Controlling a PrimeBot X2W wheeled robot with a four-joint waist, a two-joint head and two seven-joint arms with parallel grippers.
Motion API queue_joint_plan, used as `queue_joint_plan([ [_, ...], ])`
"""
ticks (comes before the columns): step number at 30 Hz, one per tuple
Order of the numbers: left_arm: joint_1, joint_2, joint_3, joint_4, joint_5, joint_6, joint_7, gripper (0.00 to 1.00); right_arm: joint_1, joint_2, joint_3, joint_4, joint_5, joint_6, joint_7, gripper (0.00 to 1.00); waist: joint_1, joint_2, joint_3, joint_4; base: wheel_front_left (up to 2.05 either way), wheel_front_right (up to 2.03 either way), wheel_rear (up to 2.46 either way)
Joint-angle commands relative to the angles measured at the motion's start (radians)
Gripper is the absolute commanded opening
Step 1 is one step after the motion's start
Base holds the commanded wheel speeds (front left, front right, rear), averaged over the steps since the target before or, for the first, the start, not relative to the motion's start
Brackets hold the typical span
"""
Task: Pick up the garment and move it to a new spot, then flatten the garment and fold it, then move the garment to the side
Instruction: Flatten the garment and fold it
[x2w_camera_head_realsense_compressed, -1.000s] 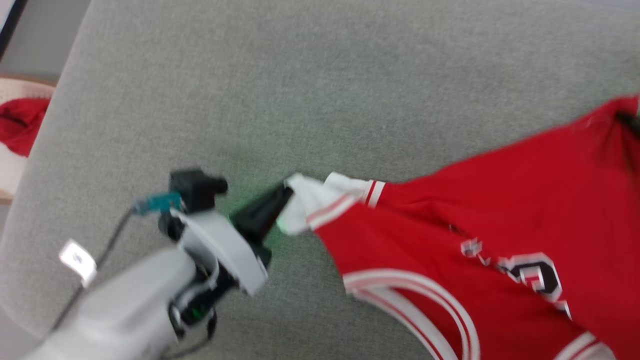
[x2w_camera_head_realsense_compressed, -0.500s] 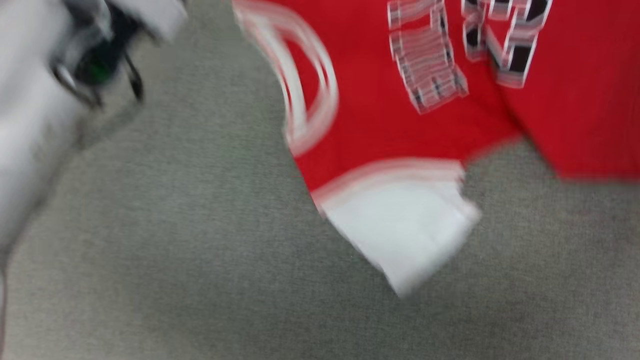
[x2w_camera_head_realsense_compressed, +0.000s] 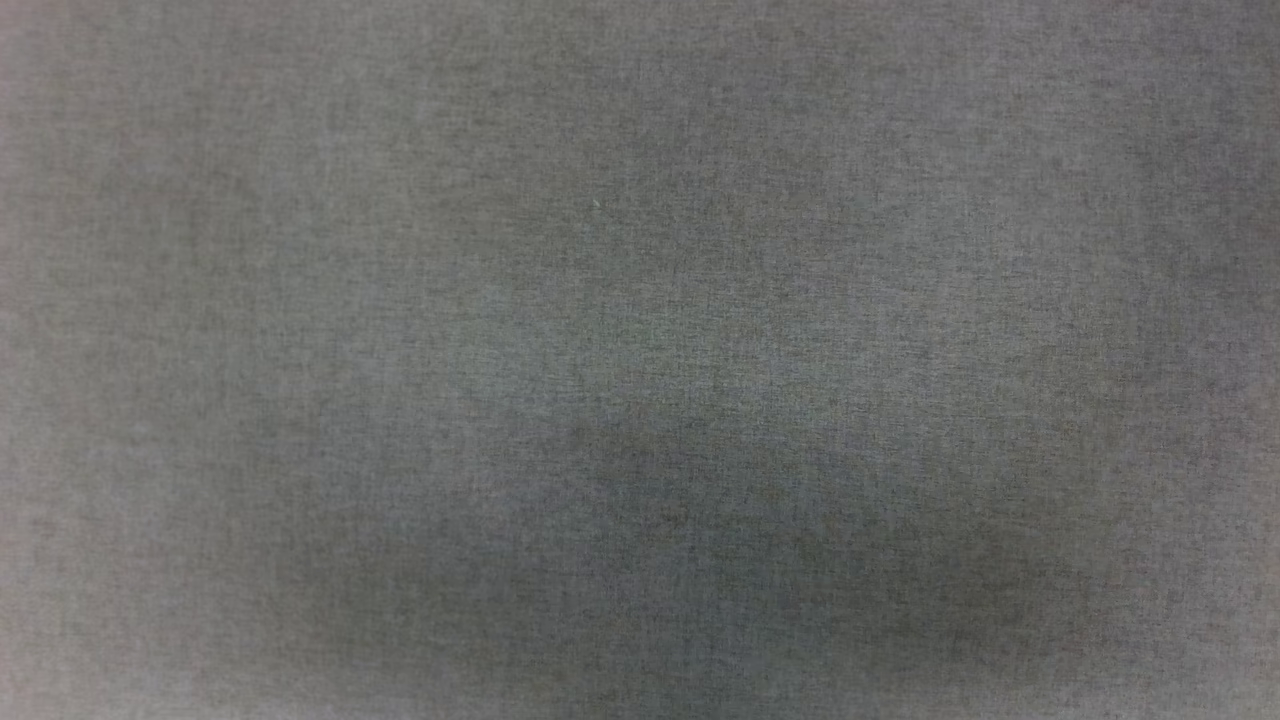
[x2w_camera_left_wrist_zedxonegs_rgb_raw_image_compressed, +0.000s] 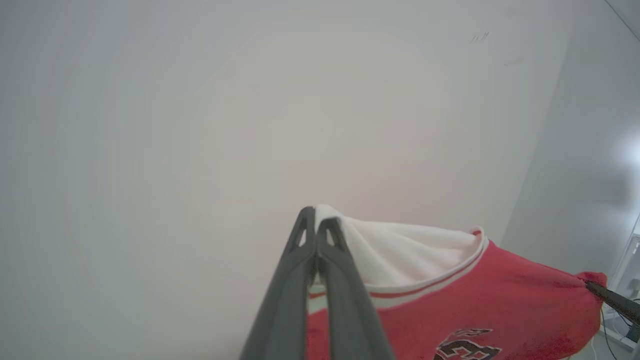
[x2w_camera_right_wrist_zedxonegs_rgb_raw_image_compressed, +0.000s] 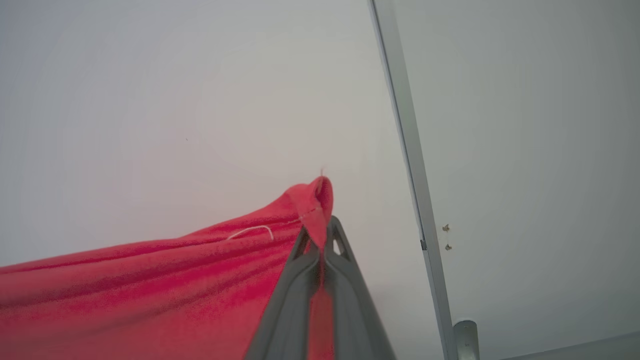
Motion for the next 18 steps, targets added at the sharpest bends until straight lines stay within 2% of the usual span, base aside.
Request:
queue_joint_plan([
  [1, 0.039, 0.013, -0.006, -0.001, -0.013, 0.005, -0.009, 0.0, 0.026, -0.013, 0.014, 0.013, 0.021, -0.007, 0.006, 0.0, 0.0, 0.0, 0.002, -0.002, 0.0, 0.0, 0.0],
  [8, 0.251, 0.026, -0.054, -0.14, -0.081, 0.004, -0.014, 0.0, 0.215, -0.054, 0.143, -0.035, 0.142, -0.005, 0.063, 0.0, 0.0, 0.0, -0.028, 0.013, 0.0, 0.0, 0.0],
  [12, 0.42, 0.044, 0.001, -0.265, -0.076, 0.004, -0.015, 0.0, 0.368, -0.093, 0.207, -0.123, 0.252, -0.005, 0.11, 0.0, 0.0, 0.0, -0.053, 0.015, 0.0, 0.0, 0.0],
  [18, 0.731, 0.039, 0.123, -0.444, -0.041, 0.004, -0.015, 0.0, 0.654, -0.173, 0.279, -0.323, 0.409, -0.004, 0.183, 0.0, 0.0, 0.0, -0.118, 0.022, 0.0, 0.0, 0.0],
])
